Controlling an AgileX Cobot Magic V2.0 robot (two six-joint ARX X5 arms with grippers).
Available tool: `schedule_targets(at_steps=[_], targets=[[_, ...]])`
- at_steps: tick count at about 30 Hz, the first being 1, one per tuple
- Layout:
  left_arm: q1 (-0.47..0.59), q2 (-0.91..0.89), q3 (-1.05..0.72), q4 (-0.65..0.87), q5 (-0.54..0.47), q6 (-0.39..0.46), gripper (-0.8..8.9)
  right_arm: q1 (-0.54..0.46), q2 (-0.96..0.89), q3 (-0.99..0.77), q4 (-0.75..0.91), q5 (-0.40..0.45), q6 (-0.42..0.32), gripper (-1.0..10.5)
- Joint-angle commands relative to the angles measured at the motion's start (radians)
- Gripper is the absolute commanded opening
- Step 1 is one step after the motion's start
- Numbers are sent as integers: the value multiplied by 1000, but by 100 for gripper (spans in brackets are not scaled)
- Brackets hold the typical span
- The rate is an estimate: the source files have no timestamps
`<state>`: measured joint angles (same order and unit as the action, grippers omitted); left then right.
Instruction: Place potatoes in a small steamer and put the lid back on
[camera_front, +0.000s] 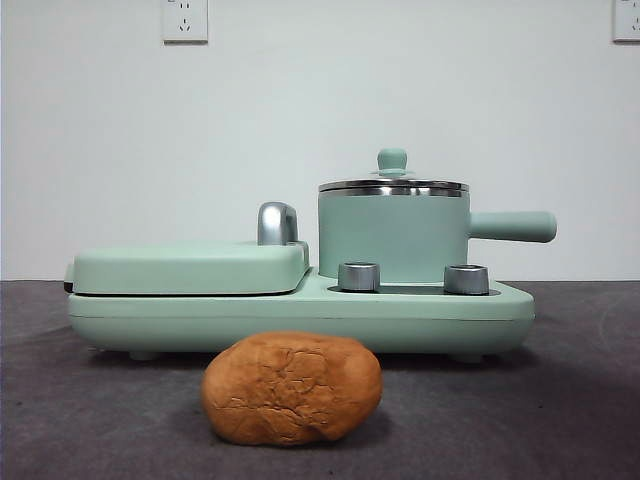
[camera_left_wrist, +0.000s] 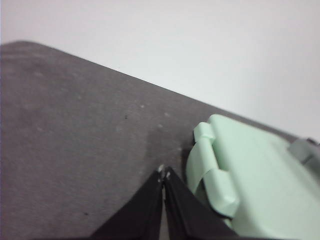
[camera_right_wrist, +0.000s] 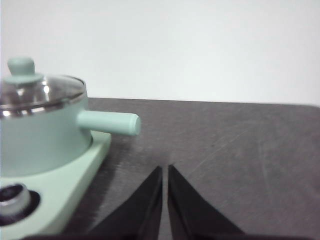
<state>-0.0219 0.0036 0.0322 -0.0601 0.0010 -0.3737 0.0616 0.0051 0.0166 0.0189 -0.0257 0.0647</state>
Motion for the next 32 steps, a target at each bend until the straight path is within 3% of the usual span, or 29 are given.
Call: schedule_targets(at_steps=[1,3,5,8,11,16,22,32], targets=[[1,0,-20,47,11,-120,6,2,-2,-2,12,-1,280,15],[1,0,-20,77,11,-144,6,2,-2,-2,17,0,395,15],[1,0,-20,102,20,-186,6,1,-2,-2,35,0,459,15],[1,1,-5,112,70,-195,6,2,-2,-2,87,-7,467,15],[1,5,25,111,110,-188,6,2,-1,9,126,-66,468,14],[1,50,102,98,168,-106,6,2,18,100,-2,-164,468,14],[1,201,230,75,233,-29,6,2,111,268,-113,-226,341,14],[-1,571,579,-117,376,242,6,2,361,519,-212,-368,124,14]])
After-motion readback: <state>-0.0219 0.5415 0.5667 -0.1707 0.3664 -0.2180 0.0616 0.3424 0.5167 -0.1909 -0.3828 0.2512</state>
